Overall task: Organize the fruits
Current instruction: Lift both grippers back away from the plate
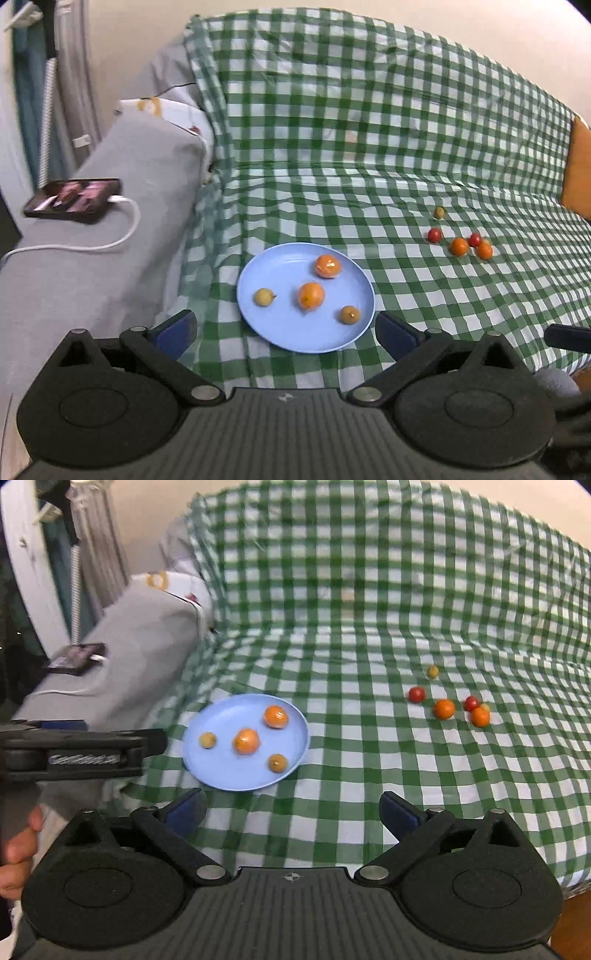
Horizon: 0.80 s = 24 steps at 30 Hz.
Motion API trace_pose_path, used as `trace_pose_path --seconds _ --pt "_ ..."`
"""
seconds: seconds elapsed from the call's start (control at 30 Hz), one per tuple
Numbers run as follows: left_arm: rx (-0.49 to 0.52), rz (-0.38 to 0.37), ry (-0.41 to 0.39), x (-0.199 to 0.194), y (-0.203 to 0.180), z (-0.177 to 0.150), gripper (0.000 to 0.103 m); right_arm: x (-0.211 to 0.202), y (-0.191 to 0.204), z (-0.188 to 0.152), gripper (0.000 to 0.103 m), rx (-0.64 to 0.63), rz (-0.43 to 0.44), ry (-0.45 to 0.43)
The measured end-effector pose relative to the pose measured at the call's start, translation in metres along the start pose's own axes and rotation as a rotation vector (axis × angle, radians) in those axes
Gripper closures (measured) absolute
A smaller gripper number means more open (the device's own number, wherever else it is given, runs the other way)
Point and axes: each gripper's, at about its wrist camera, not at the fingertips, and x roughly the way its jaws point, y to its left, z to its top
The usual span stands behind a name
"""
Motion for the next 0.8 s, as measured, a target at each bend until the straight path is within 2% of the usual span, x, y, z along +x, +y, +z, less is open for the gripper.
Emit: trace_pose_path --seconds 0.13,0.3,0.57,0.8 --pt "-0.028 0.002 -0.024 -0.024 0.001 0.001 0.000 -0.027 0.008 -0.009 0.001 -0.049 0.028 -0.053" --pt "-0.015 0.039 -0.073 -0.050 -0.010 0.000 0.000 -0.054 0.002 -0.017 0.001 -0.025 0.039 -0.134" --pt "0.039 0.044 -0.078 -0.070 -0.034 -0.015 0.000 -0.067 -0.013 -0.029 0.001 0.032 0.062 -0.144" --pt "0.025 0.040 -0.086 -0.076 -0.030 -0.016 0.000 -0.072 -0.012 -0.029 0.001 0.024 0.059 -0.161"
